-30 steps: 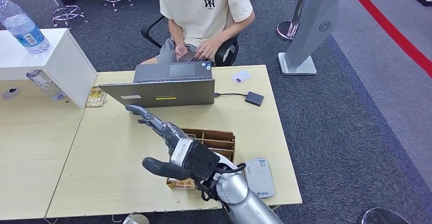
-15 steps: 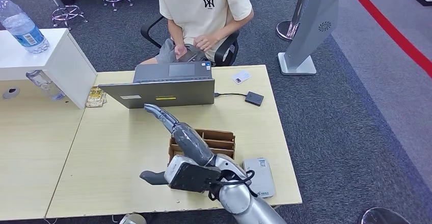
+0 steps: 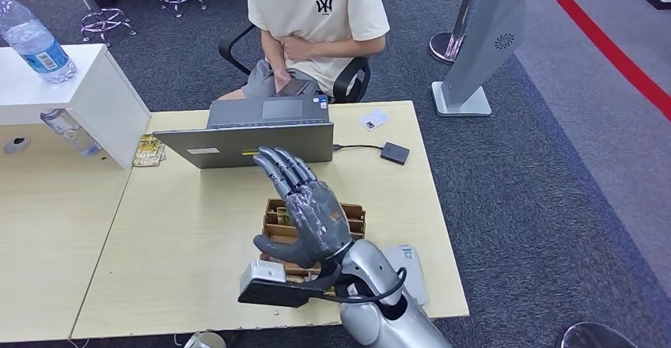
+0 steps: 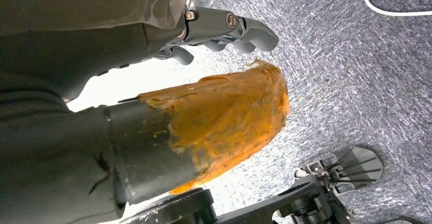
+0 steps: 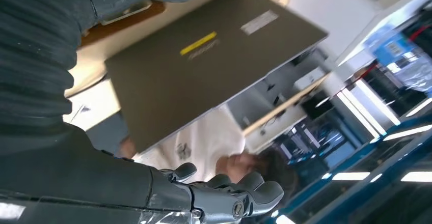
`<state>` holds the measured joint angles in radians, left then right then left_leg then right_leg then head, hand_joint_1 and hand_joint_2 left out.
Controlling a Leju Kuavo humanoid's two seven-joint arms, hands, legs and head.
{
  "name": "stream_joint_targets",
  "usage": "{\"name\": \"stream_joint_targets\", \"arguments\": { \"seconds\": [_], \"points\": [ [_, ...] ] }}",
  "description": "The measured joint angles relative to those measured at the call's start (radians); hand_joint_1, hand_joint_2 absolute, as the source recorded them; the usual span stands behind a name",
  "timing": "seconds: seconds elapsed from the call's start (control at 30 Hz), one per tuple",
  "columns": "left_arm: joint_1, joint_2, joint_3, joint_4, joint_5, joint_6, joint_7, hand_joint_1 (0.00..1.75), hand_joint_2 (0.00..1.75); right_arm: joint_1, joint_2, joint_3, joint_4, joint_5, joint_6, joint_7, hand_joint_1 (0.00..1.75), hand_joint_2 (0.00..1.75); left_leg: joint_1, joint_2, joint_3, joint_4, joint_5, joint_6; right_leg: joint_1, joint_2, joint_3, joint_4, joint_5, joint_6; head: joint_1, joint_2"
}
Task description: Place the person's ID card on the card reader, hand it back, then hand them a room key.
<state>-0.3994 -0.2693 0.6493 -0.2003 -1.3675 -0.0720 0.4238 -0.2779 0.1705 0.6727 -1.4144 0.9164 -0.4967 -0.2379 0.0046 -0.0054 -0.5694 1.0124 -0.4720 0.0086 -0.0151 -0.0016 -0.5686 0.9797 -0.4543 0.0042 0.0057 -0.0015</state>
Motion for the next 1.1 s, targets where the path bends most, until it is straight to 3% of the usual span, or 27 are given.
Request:
{"name": "stream_joint_targets", "arguments": {
  "seconds": [0.1,0.27,0.47,0.6,0.67,0.77,0.9,1.1],
  "points": [
    [0.001,0.000,0.000,0.000,0.001,0.004,0.002,0.00,0.00,0.005,-0.022,-0.001,0.010,0.081,-0.047,0.030,0.26,1.75,0.000,0.000,0.000,0.000,0.000,0.000,0.000,0.000,0.000,0.000,0.000,0.000,0.000,0.000],
    [0.004,0.004,0.006,0.000,0.005,0.011,-0.009,0.00,0.00,0.029,-0.061,-0.010,0.025,0.168,-0.076,0.059,0.22,1.75,0.000,0.000,0.000,0.000,0.000,0.000,0.000,0.000,0.000,0.000,0.000,0.000,0.000,0.000],
    [0.016,0.033,0.019,0.000,0.020,-0.023,-0.071,0.00,0.00,0.046,-0.087,-0.018,0.044,0.217,-0.077,0.078,0.43,1.75,0.000,0.001,0.000,0.000,-0.001,0.000,0.000,0.001,0.000,0.000,0.000,0.000,0.000,0.000],
    [0.025,0.056,0.029,0.000,0.022,-0.029,-0.087,0.00,0.00,0.055,-0.105,-0.018,0.059,0.247,-0.074,0.092,1.30,1.75,0.000,0.001,0.000,0.000,-0.001,0.000,0.000,0.001,0.000,0.000,0.000,0.000,0.000,0.000],
    [0.028,0.061,0.031,0.000,0.023,-0.029,-0.088,0.00,0.00,0.058,-0.113,-0.018,0.065,0.257,-0.074,0.096,1.44,1.75,0.000,0.001,0.000,0.000,-0.001,0.000,0.000,0.001,0.000,0.000,0.000,0.000,0.000,0.000],
    [0.030,0.067,0.033,0.000,0.025,-0.029,-0.089,0.00,0.00,0.064,-0.125,-0.019,0.074,0.263,-0.074,0.101,1.38,1.75,0.000,0.001,0.000,0.000,-0.001,0.000,0.000,0.001,0.000,0.000,0.000,0.000,0.000,0.000],
    [0.031,0.073,0.035,0.000,0.029,-0.027,-0.089,0.00,0.00,0.068,-0.136,-0.019,0.080,0.271,-0.074,0.107,0.79,1.75,0.000,0.001,0.000,0.000,-0.001,0.000,0.000,0.001,0.000,0.000,0.000,0.000,0.000,0.000],
    [0.032,0.077,0.044,0.000,0.031,-0.025,-0.089,0.00,0.00,0.069,-0.145,-0.021,0.090,0.276,-0.072,0.109,0.75,1.75,0.000,0.001,0.000,0.000,-0.001,0.000,0.000,0.001,0.000,0.000,0.000,0.000,0.000,0.000]
  ]
}}
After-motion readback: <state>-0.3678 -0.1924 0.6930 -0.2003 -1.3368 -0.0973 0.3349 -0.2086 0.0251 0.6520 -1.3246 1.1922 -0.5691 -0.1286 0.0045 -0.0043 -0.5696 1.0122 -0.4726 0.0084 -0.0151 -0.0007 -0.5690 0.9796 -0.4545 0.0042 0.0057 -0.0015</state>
